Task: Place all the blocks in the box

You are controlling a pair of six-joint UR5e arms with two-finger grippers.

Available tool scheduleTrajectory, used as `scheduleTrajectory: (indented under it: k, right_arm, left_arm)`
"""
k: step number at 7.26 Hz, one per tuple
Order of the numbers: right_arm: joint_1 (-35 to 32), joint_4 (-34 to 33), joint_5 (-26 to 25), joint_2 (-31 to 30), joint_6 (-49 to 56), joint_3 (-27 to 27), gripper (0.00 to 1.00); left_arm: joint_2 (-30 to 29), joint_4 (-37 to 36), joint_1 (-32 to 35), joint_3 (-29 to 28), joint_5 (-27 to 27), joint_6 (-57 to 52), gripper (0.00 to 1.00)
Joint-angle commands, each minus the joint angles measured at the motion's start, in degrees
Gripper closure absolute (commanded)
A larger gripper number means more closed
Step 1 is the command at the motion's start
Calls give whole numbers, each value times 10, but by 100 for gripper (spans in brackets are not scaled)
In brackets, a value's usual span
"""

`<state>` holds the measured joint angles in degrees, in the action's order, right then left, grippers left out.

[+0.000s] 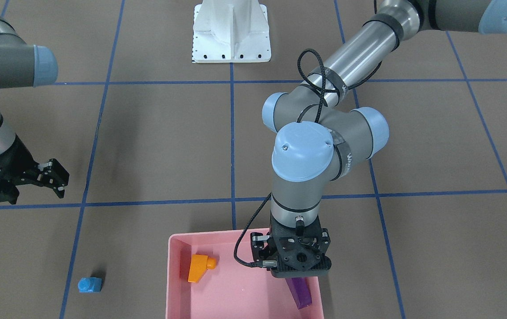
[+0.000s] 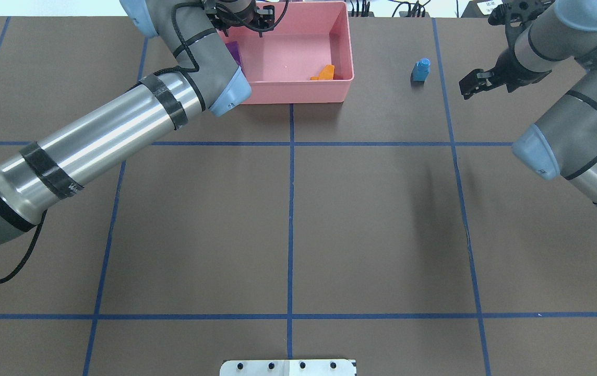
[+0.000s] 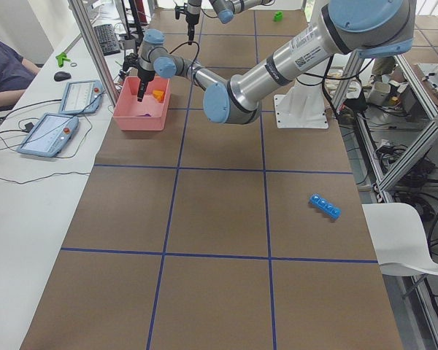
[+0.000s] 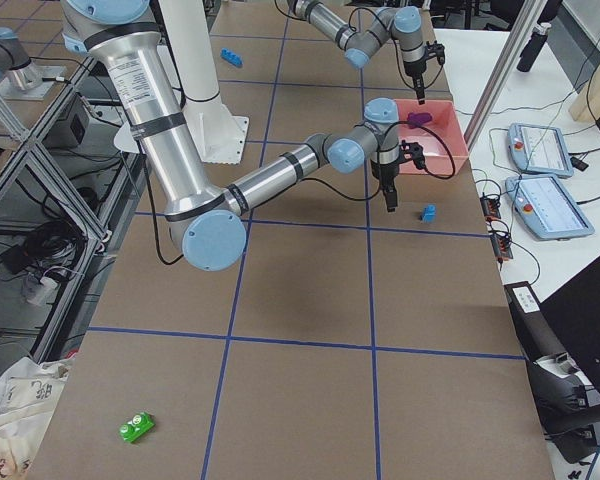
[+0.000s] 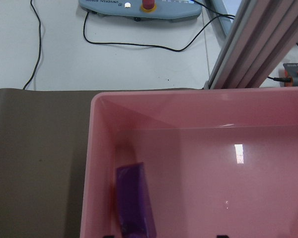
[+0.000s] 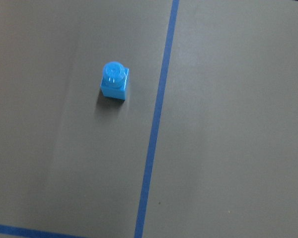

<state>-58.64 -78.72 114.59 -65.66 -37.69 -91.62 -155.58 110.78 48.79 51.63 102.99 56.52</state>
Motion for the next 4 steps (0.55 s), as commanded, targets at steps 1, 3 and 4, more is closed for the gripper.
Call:
scheduleTrajectory:
  k: [1,3,4]
  right_arm:
    - [-11,83,1,64,-1,135,1]
    - [-16,123,0,154,-3,270,1]
    - [-16,149,1,185,-7,327,1]
  left_arm:
    - [23,-7,1,55,18,-2,0]
    - [169,-6,23,216,91,-51,0]
    - [260,-6,39,311,107,-102,0]
